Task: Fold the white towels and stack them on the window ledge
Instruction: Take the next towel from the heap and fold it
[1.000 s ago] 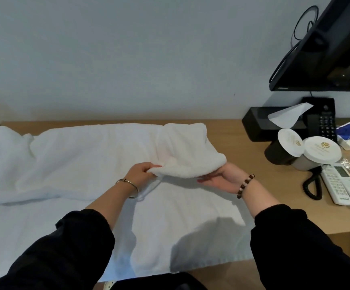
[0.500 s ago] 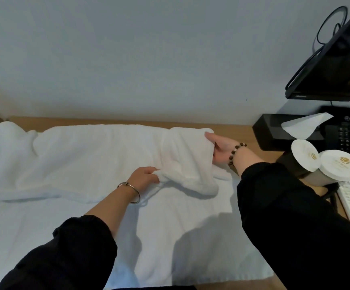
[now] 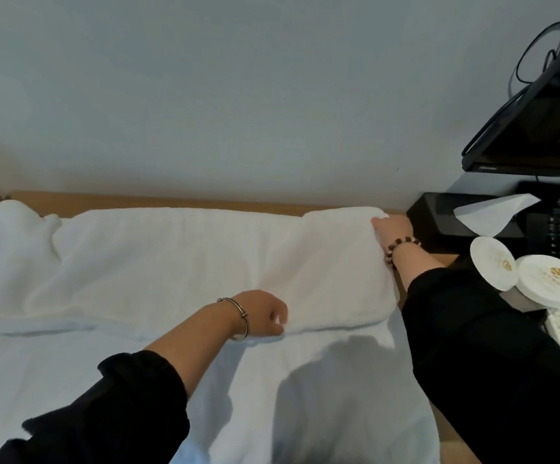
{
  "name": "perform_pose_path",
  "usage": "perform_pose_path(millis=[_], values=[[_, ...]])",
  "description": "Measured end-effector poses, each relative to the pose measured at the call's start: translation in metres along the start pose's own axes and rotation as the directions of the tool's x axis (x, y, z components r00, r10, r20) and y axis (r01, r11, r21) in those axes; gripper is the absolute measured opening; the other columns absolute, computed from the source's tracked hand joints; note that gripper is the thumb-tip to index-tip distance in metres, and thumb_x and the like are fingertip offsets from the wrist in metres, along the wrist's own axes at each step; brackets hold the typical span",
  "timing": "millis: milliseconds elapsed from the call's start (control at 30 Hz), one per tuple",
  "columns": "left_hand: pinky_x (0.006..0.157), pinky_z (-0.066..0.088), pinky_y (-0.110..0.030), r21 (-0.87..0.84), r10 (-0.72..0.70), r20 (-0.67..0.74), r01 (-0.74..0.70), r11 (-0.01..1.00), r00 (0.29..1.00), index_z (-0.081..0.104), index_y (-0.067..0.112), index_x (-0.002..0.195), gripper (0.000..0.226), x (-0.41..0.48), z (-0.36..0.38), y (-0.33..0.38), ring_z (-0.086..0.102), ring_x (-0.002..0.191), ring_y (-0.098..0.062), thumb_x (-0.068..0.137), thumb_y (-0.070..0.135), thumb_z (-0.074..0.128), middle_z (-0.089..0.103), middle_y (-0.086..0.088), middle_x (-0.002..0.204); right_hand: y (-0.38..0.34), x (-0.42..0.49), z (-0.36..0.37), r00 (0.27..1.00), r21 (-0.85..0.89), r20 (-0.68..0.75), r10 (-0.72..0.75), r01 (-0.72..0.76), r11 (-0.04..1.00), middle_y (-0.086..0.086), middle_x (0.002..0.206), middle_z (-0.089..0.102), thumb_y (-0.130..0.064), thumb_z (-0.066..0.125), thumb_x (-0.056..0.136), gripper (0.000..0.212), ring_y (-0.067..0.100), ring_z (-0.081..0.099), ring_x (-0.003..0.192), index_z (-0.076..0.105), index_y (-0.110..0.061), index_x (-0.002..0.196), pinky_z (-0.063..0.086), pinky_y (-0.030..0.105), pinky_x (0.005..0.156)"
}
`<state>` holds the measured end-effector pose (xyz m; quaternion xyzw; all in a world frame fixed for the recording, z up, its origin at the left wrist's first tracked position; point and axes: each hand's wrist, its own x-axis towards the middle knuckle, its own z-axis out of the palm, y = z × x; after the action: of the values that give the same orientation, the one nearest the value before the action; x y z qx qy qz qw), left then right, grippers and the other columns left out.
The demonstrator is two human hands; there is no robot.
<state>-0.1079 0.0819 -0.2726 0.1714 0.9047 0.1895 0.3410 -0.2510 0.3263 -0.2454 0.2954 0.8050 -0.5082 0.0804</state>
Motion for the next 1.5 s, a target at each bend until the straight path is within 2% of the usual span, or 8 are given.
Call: perform_pose_path(millis=[133, 300, 567, 767, 1100, 1233, 1333, 1500], values=[[0.081, 0.045, -0.032, -0.311, -0.119, -0.324, 0.013, 0.95, 0.938, 0.071, 0.013, 0.085, 0.026, 0.011, -0.018, -0.013, 0.059, 0.084, -0.019, 0.093, 0.03, 0.052, 0.065, -0.004, 0.088, 0.005, -0.006, -0.017, 0.961, 0.246, 0.22, 0.167, -0.22, 0.944, 0.009, 0.093, 0.059, -0.018, 0.055, 0.089, 0.008, 0.025, 0.057, 0.089, 0.055, -0.01, 0.091, 0.046, 0.039, 0.092], [0.096, 0.036, -0.037, -0.121, -0.226, -0.693, 0.198, 0.973, 0.684, 0.062, 0.015, 0.121, 0.032, 0.047, -0.062, -0.049, 0.042, 0.122, -0.03, 0.092, 0.012, 0.048, 0.055, -0.008, 0.13, 0.008, 0.004, -0.025, 0.875, 0.305, 0.429, 0.224, -0.374, 0.876, 0.006, 0.101, 0.064, -0.037, 0.058, 0.089, 0.029, 0.021, 0.061, 0.083, 0.061, -0.013, 0.104, 0.044, 0.035, 0.091], [0.1, 0.033, -0.038, 0.194, -0.232, -0.483, 0.361, 0.912, 0.844, 0.054, 0.021, 0.127, 0.037, 0.092, -0.101, -0.077, 0.041, 0.125, -0.027, 0.096, 0.037, 0.043, 0.053, -0.004, 0.131, -0.001, 0.042, -0.008, 0.879, 0.21, 0.414, 0.236, -0.345, 0.915, 0.009, 0.092, 0.074, -0.032, 0.053, 0.096, 0.034, 0.024, 0.067, 0.09, 0.059, -0.008, 0.12, 0.054, 0.037, 0.081], [0.092, 0.036, -0.037, 0.186, -0.316, -0.622, 0.527, 0.829, 0.716, 0.054, 0.015, 0.123, 0.031, 0.102, -0.107, -0.073, 0.044, 0.117, -0.027, 0.097, 0.028, 0.045, 0.052, -0.008, 0.123, -0.006, 0.045, -0.011, 0.999, -0.262, -0.016, -0.039, 0.033, 0.964, 0.018, 0.11, 0.06, -0.037, 0.044, 0.099, 0.043, 0.034, 0.056, 0.103, 0.059, 0.0, 0.115, 0.044, 0.036, 0.091], [0.1, 0.041, -0.053, 0.345, 0.342, -0.477, -0.185, 0.92, 0.809, 0.053, 0.01, 0.131, 0.071, 0.068, -0.016, -0.03, 0.048, 0.124, -0.041, 0.085, 0.062, 0.038, 0.051, -0.02, 0.134, 0.037, 0.01, -0.038, 0.861, 0.202, 0.406, 0.307, -0.412, 0.889, 0.009, 0.099, 0.069, -0.035, 0.063, 0.089, 0.024, 0.027, 0.065, 0.095, 0.061, -0.015, 0.103, 0.053, 0.042, 0.087], [0.114, -0.005, -0.051, 0.522, 0.298, -0.025, -0.242, 0.818, 0.954, 0.001, 0.03, 0.152, 0.097, 0.054, 0.018, -0.017, -0.016, 0.143, -0.019, 0.078, 0.074, 0.046, -0.019, 0.003, 0.154, 0.06, -0.012, -0.049, 0.715, 0.231, 0.638, 0.288, -0.534, 0.814, 0.015, 0.108, 0.068, -0.014, 0.07, 0.077, 0.036, 0.034, 0.061, 0.106, 0.058, -0.01, 0.111, 0.046, 0.05, 0.099], [0.115, -0.006, -0.049, 0.544, 0.305, -0.049, -0.231, 0.806, 0.951, -0.002, 0.033, 0.151, 0.088, 0.051, 0.016, -0.014, -0.017, 0.145, -0.018, 0.085, 0.057, 0.051, -0.018, 0.003, 0.157, 0.072, -0.02, -0.06, 0.67, 0.151, 0.679, 0.299, -0.526, 0.837, 0.017, 0.118, 0.065, -0.007, 0.087, 0.053, 0.072, 0.034, 0.066, 0.1, 0.057, -0.006, 0.119, 0.054, 0.049, 0.081], [0.116, -0.005, -0.046, 0.523, 0.262, -0.102, -0.173, 0.835, 0.96, -0.001, 0.032, 0.151, 0.08, 0.041, 0.019, -0.02, -0.014, 0.146, -0.016, 0.087, 0.039, 0.047, -0.014, 0.003, 0.159, 0.076, -0.025, -0.069, 0.963, -0.466, 0.151, 0.222, -0.129, 0.875, 0.012, 0.11, 0.064, -0.054, 0.047, 0.092, 0.056, 0.03, 0.059, 0.1, 0.059, -0.002, 0.111, 0.047, 0.039, 0.088]])
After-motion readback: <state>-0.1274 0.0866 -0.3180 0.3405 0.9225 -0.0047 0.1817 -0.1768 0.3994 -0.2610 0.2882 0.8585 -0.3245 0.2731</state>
